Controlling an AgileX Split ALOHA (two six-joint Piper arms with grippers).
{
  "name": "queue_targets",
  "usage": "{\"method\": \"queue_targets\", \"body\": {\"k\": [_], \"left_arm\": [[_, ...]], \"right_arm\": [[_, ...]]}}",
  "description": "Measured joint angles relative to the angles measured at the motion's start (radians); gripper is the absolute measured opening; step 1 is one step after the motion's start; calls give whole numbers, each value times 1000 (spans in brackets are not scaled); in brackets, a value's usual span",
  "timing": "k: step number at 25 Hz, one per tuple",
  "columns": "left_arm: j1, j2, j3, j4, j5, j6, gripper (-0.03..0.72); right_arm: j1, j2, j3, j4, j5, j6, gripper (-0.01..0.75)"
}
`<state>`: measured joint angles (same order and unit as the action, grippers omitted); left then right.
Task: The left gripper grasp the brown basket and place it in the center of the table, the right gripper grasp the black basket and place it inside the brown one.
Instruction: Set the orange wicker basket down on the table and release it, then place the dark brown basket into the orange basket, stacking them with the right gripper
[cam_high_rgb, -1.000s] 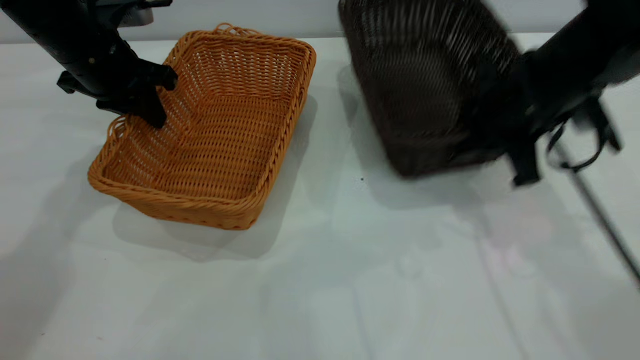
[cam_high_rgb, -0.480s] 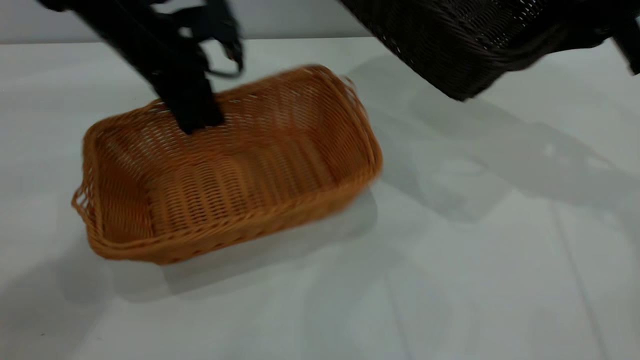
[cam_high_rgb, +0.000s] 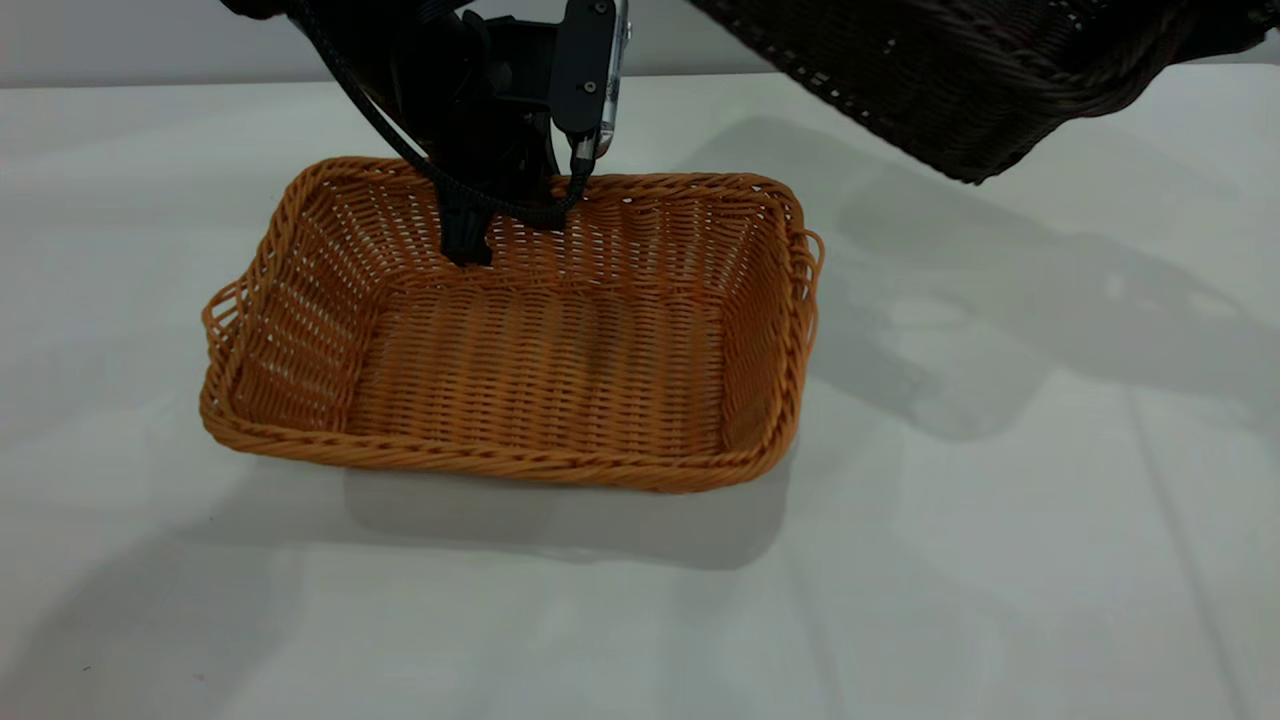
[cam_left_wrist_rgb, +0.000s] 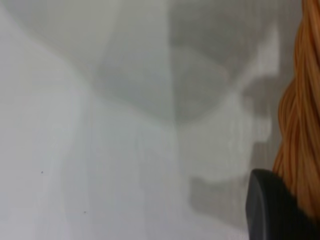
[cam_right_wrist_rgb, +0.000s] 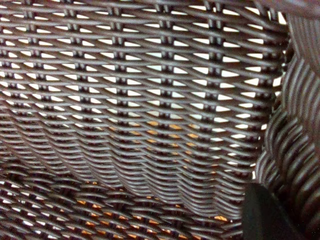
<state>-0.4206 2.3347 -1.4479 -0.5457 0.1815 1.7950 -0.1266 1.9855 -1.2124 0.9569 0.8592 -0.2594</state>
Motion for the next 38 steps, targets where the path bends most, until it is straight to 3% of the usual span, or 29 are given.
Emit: {"method": "queue_targets", "body": {"k": [6,9,18,22,28,31,38], "left_arm": [[0,0,-1,-24,14,-64,89],[0,0,-1,-33,15,-99,135],[0,-38,-1,-52,52,-155,491],[1,-172,-1,-36,189,-199,529],[9,-447,-1,137,514,-367,494],[9,-581,-1,198,602,-440,475],[9,-797,-1,218,629,-492,470]], "right_arm": [[-52,0,0,0,10,4,90],[-56,0,0,0,28,3,90],[-56,0,0,0,35,0,92],[-56,0,0,0,39,-6,92],[-49,0,0,-4,47,-19,92],[15,0,-5,-38,40,-19,92],[319,43,-90,-216,18,15,92]]}}
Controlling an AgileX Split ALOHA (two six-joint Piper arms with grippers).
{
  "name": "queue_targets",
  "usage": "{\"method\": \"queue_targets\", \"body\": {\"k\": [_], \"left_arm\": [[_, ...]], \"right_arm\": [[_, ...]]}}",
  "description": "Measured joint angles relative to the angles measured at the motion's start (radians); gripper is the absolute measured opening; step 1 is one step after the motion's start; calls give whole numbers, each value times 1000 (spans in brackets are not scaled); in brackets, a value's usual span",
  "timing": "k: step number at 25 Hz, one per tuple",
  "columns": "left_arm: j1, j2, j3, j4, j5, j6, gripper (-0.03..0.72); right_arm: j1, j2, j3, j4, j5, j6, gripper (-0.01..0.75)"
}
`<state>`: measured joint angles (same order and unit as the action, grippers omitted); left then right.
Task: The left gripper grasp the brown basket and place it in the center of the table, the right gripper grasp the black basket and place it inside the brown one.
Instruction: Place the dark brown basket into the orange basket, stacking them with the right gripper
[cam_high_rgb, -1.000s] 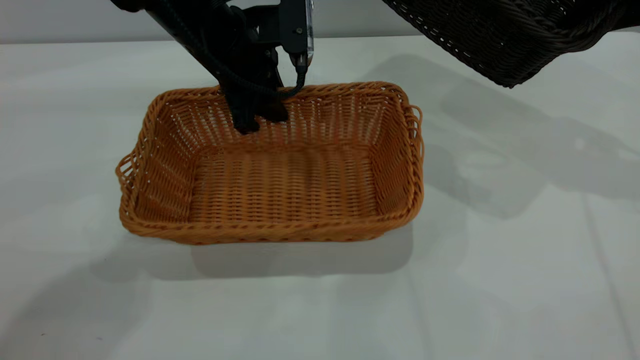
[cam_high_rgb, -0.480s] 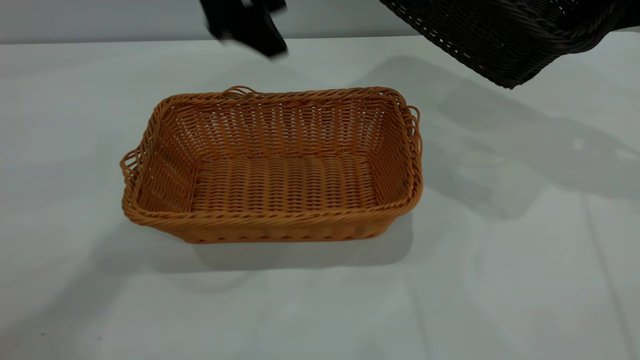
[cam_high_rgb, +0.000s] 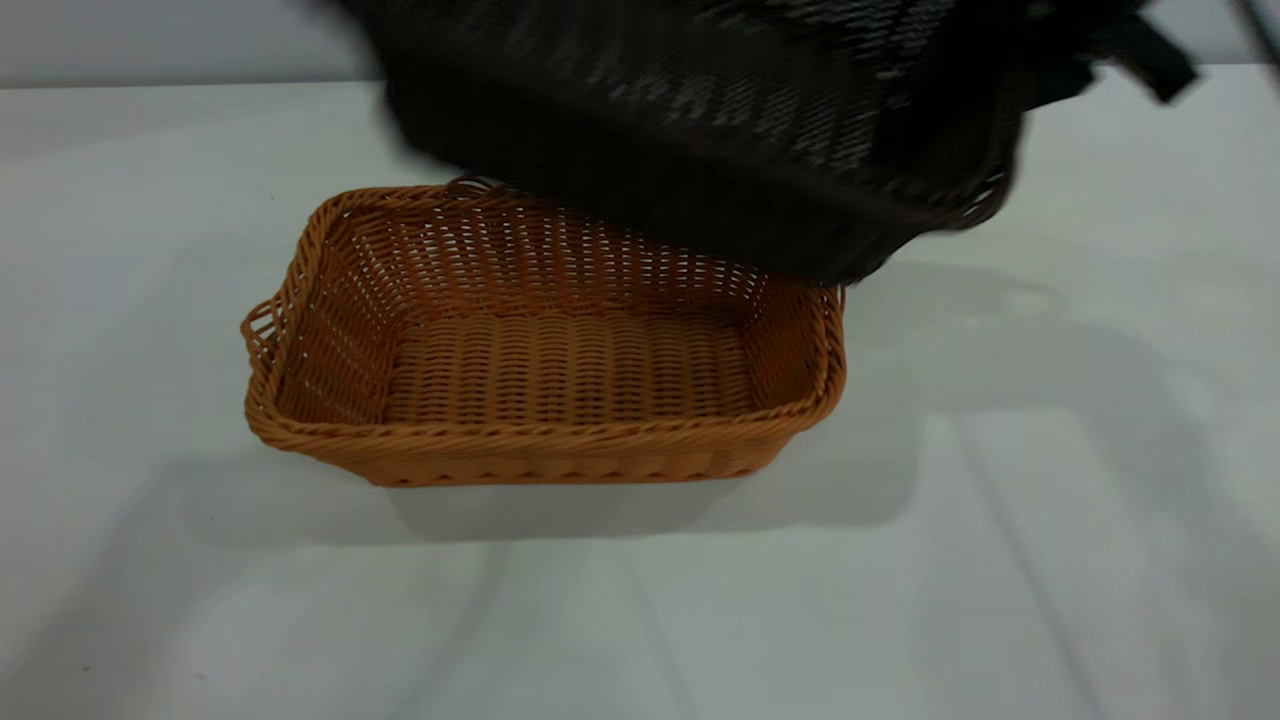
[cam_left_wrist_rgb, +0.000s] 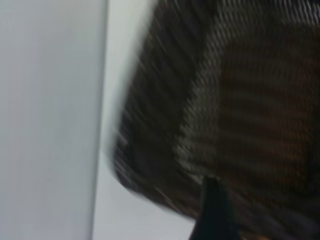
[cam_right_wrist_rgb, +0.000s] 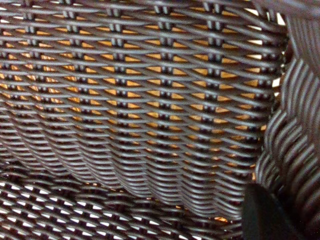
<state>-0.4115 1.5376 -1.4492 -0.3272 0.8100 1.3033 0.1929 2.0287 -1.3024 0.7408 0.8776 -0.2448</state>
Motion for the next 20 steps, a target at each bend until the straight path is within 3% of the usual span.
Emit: {"method": "queue_targets", "body": {"k": [3,7,20], "left_arm": [[0,-44,0,1,13,-12,470],[0,-60,0,3,31,-21,470],[0,-60,2,4,58,-37,470]], "right_arm": [[81,75,-95,-110,25,52,92],[130,163,-180,-162,44,126,92],[147,241,-213,-222,38,161,100]]}}
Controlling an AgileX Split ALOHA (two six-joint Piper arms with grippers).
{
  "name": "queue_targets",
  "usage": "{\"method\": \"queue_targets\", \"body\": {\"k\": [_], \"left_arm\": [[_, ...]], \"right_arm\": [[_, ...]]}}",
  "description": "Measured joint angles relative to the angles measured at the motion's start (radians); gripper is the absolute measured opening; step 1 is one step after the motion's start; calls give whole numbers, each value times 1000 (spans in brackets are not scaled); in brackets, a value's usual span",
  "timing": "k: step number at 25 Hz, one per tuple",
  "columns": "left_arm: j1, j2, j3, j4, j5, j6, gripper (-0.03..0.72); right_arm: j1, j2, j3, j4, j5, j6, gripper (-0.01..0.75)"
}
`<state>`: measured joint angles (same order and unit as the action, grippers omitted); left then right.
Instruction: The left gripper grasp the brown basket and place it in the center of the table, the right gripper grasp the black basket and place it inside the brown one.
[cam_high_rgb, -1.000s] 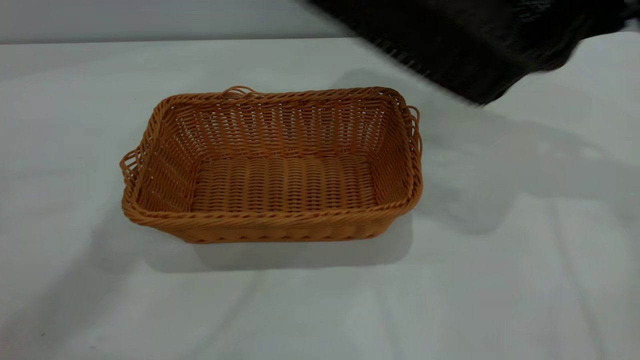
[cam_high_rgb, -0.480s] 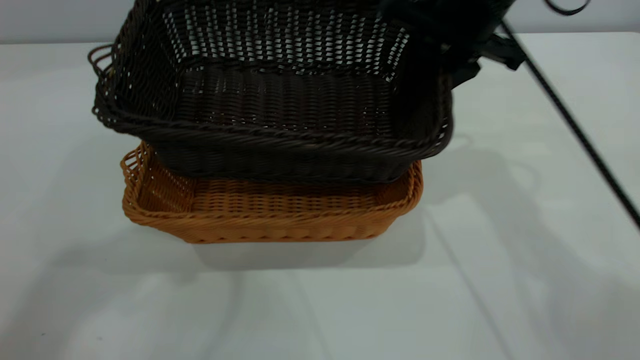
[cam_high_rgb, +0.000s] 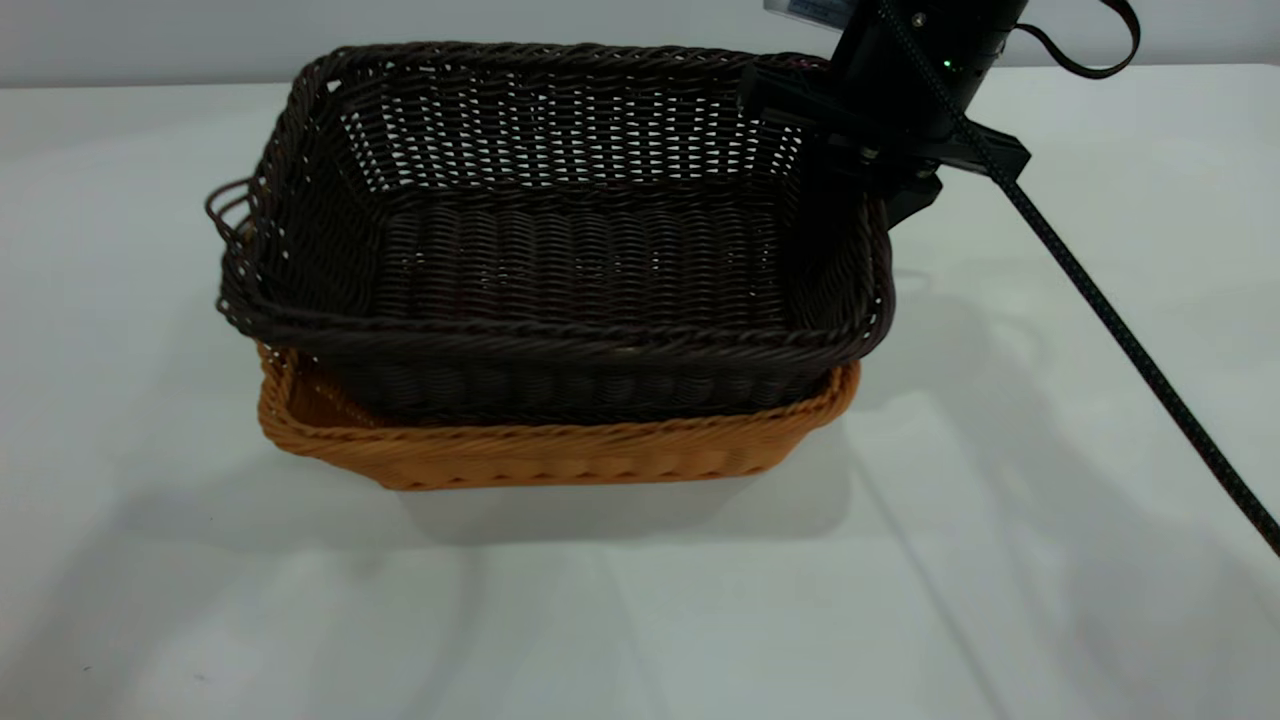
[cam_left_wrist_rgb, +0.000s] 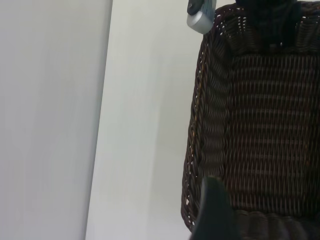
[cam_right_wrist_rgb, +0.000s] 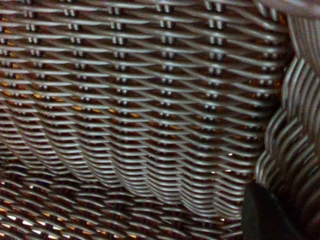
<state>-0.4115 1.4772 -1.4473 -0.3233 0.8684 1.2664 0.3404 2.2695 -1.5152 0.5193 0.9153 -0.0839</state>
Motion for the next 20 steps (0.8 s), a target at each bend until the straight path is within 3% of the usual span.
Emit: {"method": "queue_targets", "body": {"k": [4,10,13,17,20], "left_arm": [[0,0,0,0,0,0,470],[0,0,0,0,1,0,470],[0,-7,0,0,9,0,470],[0,-66,1,20,25,-22,470],[0,-145,1,66,59,-86,470]], "right_arm": [[0,0,-2,-8,-6,0,161],[-1,0,-3,-4,4,-4,369],[-1,-4,-30,-19,77,-32,461],[-1,-40,-131,-120,235,-38,504],[-1,-101,-212,-205,282,-1,510]]}}
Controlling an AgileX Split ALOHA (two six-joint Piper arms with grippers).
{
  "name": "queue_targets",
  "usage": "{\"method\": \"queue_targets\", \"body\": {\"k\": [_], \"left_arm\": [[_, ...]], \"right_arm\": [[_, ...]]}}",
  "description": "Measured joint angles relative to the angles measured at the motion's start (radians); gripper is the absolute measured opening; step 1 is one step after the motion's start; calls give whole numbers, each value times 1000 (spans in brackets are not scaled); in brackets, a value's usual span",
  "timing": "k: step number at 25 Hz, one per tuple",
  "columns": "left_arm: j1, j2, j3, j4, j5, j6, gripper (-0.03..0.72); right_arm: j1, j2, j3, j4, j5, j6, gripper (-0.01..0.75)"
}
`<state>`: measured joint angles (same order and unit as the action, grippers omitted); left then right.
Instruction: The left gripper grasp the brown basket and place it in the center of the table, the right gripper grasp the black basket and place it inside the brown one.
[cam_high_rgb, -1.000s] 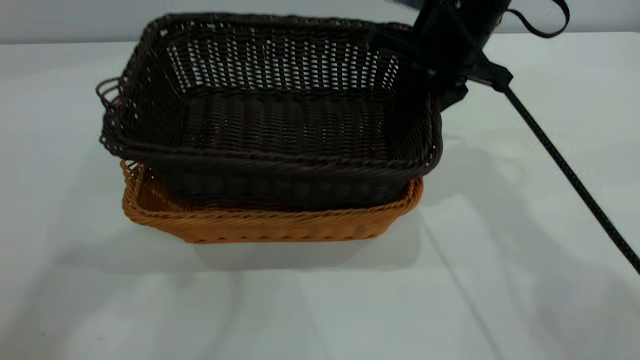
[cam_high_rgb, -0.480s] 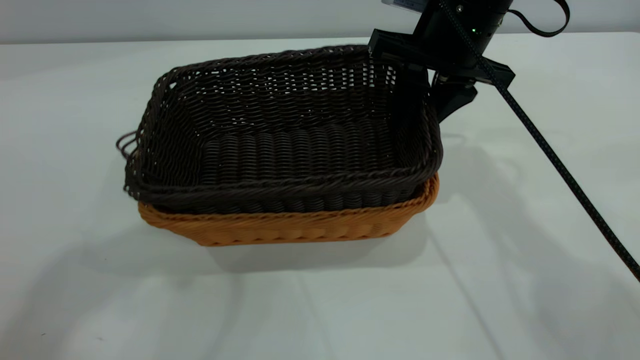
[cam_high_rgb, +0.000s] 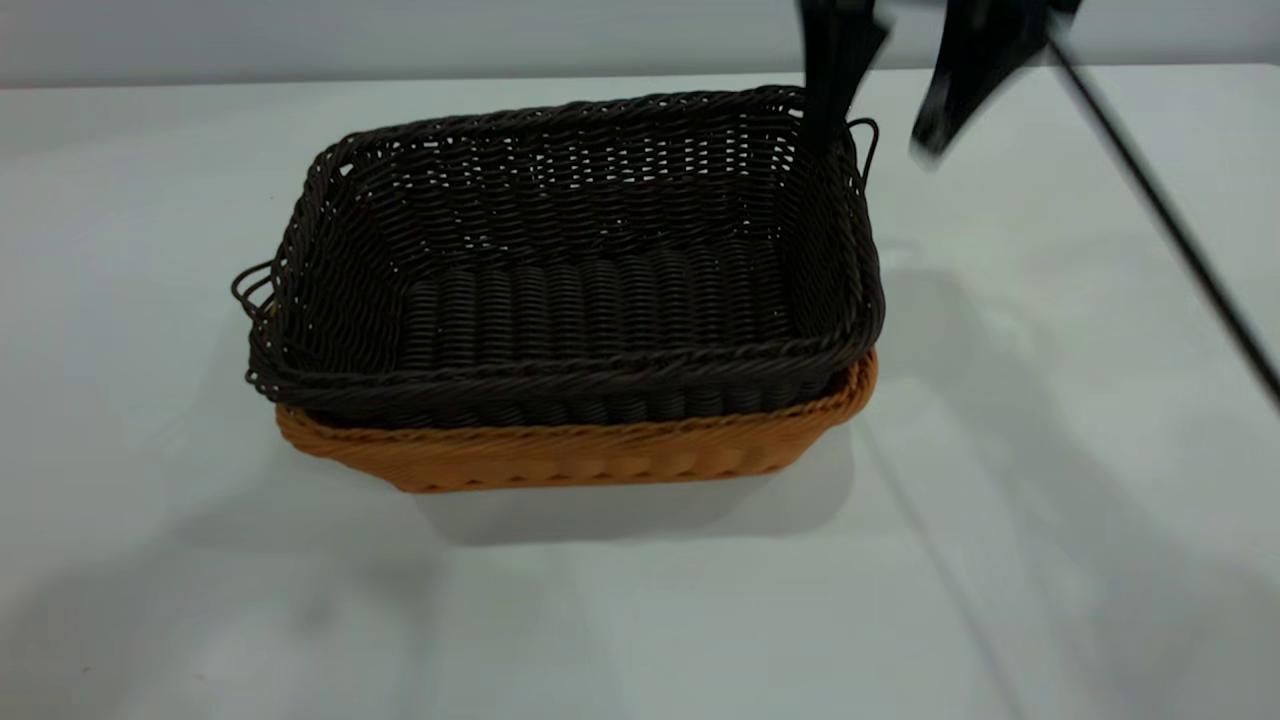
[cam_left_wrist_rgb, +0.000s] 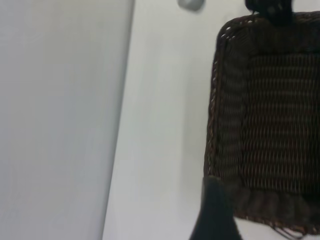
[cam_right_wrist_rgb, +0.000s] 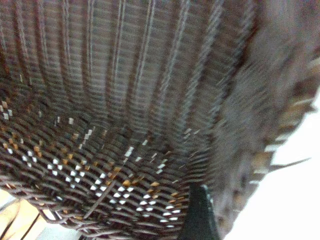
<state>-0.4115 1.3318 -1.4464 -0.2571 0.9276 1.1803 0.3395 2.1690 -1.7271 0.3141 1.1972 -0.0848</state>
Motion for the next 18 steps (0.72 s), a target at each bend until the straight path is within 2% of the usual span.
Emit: {"method": "queue_targets", "body": {"k": [6,12,14,18], "left_arm": [[0,-198,0,110,84,-243,470],[0,-372,0,186,196,-586,468],[0,-414,0,227,235,-696,469],[0,-485,6,309,239,-913,468]], "right_arm": [[0,-219,-60,-63,22,47,510],[0,-505,-54,-65,43,51,510],[0,-597,-13,-66,44,51,510],[0,-790,143,-66,52,52,507]]}}
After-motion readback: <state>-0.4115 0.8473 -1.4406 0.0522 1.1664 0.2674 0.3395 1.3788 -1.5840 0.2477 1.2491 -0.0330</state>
